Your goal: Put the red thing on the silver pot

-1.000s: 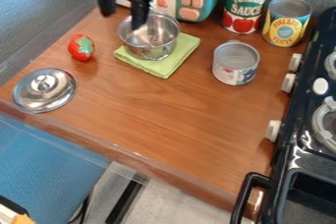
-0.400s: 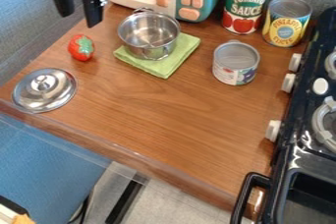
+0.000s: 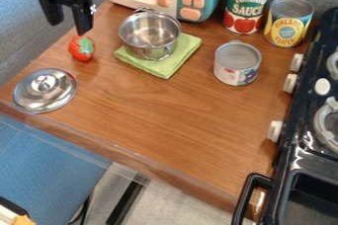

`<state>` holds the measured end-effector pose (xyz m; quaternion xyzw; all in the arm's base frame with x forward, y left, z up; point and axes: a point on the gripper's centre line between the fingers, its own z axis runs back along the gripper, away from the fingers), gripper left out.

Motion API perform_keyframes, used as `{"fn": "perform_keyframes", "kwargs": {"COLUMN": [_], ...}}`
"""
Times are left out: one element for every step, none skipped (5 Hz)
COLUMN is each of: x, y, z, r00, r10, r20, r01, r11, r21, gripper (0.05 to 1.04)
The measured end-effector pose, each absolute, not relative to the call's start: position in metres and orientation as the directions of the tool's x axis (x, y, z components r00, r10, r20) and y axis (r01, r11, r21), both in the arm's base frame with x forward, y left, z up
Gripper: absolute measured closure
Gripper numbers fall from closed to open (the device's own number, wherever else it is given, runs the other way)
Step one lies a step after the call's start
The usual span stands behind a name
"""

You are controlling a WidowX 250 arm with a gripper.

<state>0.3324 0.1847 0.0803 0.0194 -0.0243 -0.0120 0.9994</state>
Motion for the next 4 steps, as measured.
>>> {"fn": "perform_keyframes", "kwargs": {"x": [0.333, 0.333, 0.335, 0.337], "y": [0.187, 0.187, 0.183, 0.179], "z": [0.063, 0.052, 0.039, 0.039], "r00": [1.000, 1.000, 0.999, 0.999], "r10": [-0.004, 0.014, 0.022, 0.017], "r20": [0.021, 0.001, -0.028, -0.031], "r01": [0.003, -0.014, -0.021, -0.016], "r11": [0.999, 0.999, 0.999, 0.999], "r21": [0.035, 0.042, 0.038, 0.041], "gripper": [0.083, 0.083, 0.083, 0.139]}}
